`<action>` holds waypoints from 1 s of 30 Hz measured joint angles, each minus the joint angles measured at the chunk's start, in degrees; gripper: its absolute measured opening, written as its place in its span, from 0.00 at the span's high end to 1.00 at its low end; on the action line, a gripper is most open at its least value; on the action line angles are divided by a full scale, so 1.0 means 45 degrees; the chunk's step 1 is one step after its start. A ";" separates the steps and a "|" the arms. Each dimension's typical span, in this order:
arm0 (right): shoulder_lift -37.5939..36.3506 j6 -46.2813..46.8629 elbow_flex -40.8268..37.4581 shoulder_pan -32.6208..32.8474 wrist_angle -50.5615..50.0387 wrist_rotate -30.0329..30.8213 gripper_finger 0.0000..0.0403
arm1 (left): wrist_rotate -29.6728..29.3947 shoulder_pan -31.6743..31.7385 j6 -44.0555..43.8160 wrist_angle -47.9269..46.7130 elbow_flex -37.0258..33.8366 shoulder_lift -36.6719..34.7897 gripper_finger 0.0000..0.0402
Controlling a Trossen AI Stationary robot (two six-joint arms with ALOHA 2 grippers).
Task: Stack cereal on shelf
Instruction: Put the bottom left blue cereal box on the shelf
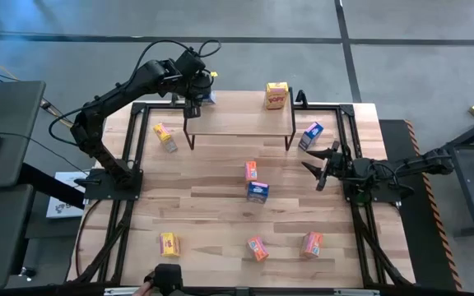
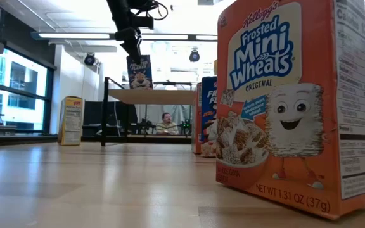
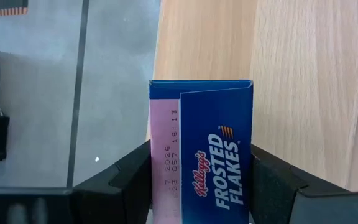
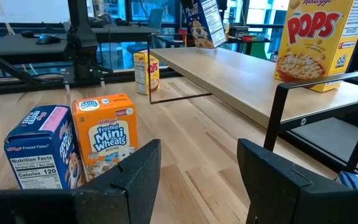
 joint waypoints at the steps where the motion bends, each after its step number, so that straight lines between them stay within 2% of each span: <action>1: 0.0000 -0.0002 0.0000 0.0005 0.0000 0.0000 0.49 | -0.0009 0.0000 0.0017 0.0028 0.0000 0.0000 0.50; 16: 0.0000 -0.0040 0.0005 0.0005 -0.0024 0.0026 0.49 | -0.0009 0.0000 -0.0022 0.0509 0.0000 0.0000 0.50; 21: 0.0000 0.0022 0.0005 0.0001 -0.0039 0.0658 0.49 | -0.0009 0.0005 -0.0218 0.0853 0.0000 -0.0002 0.50; 30: 0.0000 0.0051 0.0005 0.0000 -0.0039 0.0519 0.49 | -0.0006 0.0001 -0.0228 0.0814 0.0000 -0.0005 0.50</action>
